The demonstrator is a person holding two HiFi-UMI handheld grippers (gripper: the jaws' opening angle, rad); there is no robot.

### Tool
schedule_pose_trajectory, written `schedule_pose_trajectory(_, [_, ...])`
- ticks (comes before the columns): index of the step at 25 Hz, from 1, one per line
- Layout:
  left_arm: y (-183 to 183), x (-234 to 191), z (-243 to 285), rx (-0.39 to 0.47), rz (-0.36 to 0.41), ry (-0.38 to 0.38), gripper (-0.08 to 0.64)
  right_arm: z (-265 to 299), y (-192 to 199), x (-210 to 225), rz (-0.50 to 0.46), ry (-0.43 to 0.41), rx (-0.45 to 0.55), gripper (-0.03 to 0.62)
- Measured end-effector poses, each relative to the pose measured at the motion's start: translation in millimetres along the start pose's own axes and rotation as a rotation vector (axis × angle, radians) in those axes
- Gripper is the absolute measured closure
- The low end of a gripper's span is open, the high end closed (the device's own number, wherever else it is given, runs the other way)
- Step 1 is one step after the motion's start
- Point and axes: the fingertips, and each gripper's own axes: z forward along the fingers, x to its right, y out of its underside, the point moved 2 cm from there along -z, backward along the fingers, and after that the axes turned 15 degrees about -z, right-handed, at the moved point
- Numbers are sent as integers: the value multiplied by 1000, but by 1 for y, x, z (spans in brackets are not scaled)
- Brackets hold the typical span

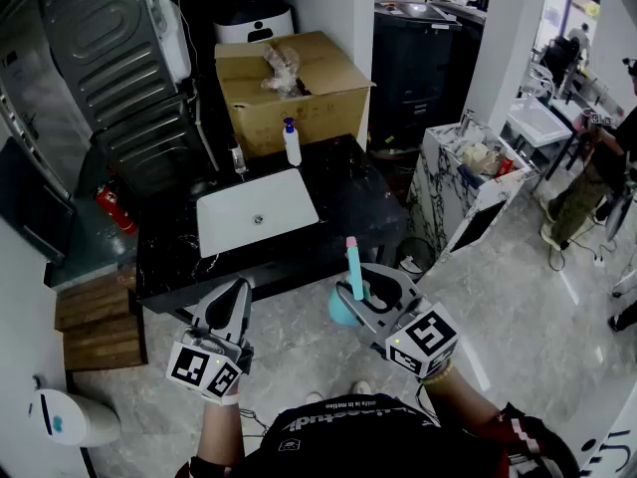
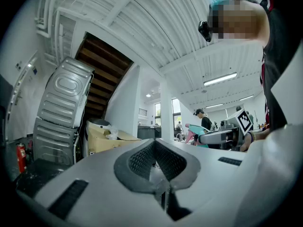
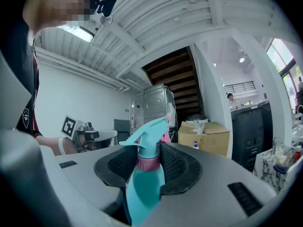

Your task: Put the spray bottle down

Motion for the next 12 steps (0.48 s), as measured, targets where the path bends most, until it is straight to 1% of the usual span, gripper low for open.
schedule_pose_trajectory(12, [10,5,3,-8,-15,-1,545,-9,8,2,12,11,-14,420])
